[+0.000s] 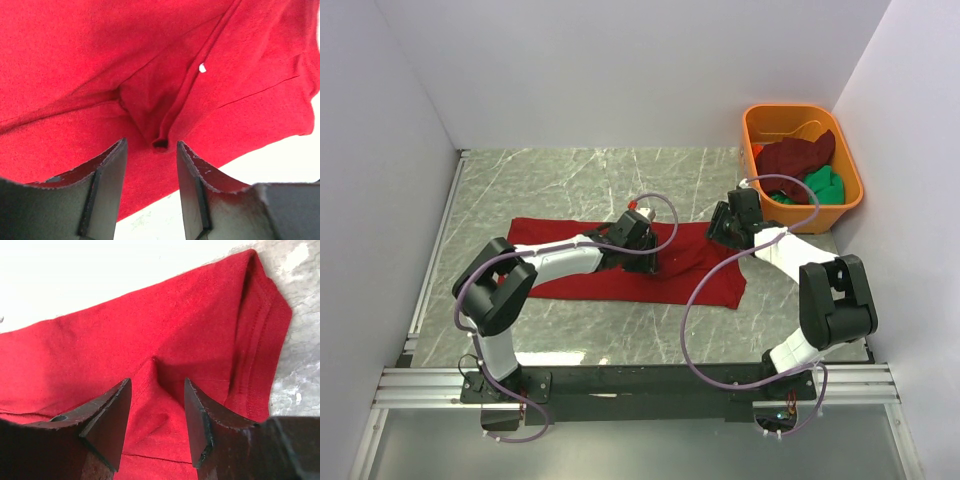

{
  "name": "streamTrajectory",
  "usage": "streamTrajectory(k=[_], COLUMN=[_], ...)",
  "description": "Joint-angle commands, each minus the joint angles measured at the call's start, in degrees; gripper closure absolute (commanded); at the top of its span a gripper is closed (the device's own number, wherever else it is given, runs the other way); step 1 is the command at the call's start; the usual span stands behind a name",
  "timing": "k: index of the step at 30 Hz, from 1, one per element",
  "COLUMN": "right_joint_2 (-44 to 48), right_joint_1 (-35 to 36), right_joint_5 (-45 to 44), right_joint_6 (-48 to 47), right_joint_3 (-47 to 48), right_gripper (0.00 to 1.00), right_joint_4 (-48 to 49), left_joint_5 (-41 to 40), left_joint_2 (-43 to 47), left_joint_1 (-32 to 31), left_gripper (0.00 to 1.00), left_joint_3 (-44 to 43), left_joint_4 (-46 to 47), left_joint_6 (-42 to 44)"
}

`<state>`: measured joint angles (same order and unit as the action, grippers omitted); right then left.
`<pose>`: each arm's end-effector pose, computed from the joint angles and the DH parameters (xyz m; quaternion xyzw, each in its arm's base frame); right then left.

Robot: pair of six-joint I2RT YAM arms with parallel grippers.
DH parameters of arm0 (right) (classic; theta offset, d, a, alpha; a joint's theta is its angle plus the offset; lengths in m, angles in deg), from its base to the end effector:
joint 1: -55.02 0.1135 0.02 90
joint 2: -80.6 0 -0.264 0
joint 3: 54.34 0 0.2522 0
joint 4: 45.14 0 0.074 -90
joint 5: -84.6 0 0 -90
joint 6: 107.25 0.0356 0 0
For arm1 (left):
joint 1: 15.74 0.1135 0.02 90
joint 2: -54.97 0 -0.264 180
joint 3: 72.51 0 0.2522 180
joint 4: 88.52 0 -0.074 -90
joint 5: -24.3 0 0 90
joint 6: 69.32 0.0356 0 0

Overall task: Fold and stack the t-shirts
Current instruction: Fold the tshirt

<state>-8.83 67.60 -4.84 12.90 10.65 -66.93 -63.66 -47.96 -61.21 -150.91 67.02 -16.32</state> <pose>0.3150 0.0706 0.1940 0.1399 0.9173 0.1400 0.3455 0.2659 -0.2721 0.1834 0.0754 0.9335 -0.2434 0.2524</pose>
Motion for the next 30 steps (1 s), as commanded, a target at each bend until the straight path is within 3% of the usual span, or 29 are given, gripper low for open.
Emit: streamTrajectory(k=[1, 18, 24, 30], right_joint_2=[-0.6, -2.7, -1.6, 0.2], right_joint_1=[0.1, 0.9, 1.5, 2.0], right_joint_5=[1.3, 1.6, 1.6, 1.2], right_joint_6=[-0.3, -0.1, 0.5, 0.8], right_joint_3=[1.1, 0.6, -0.4, -1.7], right_gripper=[0.47, 0.53, 0.63, 0.82], right_joint_4=[2.1, 2.2, 2.5, 1.7], left_joint_5=[-0.6, 2.9, 3.4, 2.6], left_joint_2=[-0.5, -1.2, -1.7, -0.9], left_joint_1=[-0.4, -0.7, -0.7, -0.6], left_gripper=[0.51, 0.57, 0.7, 0.84], left_joint_3=[-2.6, -1.5, -2.3, -2.7], left_joint_4=[-0.4, 3.1, 3.0, 1.7], left_joint_6=[1.3, -0.2, -0.4, -0.3])
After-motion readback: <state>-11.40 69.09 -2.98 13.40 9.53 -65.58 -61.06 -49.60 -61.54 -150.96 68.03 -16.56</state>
